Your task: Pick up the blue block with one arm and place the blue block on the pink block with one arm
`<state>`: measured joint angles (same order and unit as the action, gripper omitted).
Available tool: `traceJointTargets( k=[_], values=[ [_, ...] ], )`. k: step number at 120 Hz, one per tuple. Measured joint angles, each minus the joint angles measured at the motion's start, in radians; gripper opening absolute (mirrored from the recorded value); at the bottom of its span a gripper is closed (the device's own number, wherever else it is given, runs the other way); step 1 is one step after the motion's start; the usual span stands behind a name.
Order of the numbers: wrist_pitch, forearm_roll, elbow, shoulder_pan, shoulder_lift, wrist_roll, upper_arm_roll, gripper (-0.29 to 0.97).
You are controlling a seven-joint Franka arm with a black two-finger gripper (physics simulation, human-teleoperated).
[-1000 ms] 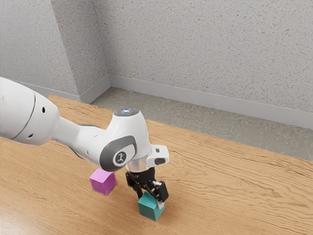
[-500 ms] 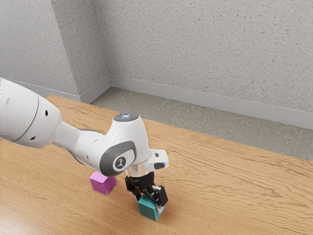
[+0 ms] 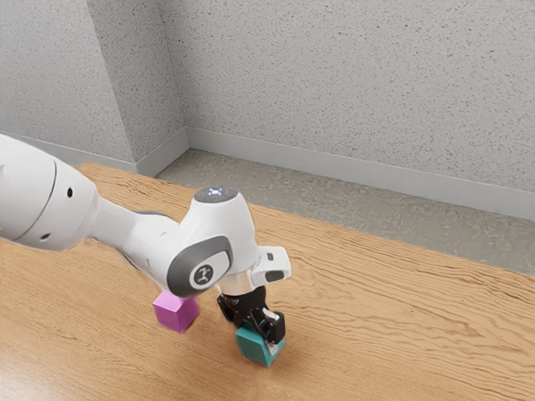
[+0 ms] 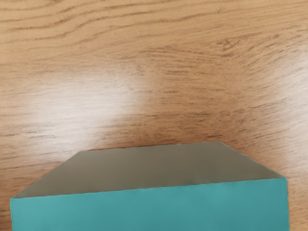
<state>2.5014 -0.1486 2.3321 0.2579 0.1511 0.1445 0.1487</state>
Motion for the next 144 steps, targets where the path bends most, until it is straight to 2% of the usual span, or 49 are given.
traceJointTargets(
  k=[14, 31, 48, 80, 100, 144],
  values=[
    [-0.005, 0.069, 0.002, -0.015, -0.099, 0.02, -0.004, 0.34],
    [-0.023, 0.126, 0.002, -0.094, -0.207, 0.041, -0.005, 0.34],
    [-0.059, 0.143, 0.045, -0.254, -0.286, 0.061, -0.005, 0.35],
    [-0.096, 0.148, 0.188, -0.301, -0.423, 0.105, -0.006, 0.36],
    [-0.103, 0.146, 0.239, -0.308, -0.453, 0.131, -0.006, 0.37],
    [-0.096, 0.137, 0.232, -0.334, -0.367, 0.172, -0.006, 0.37]
  ],
)
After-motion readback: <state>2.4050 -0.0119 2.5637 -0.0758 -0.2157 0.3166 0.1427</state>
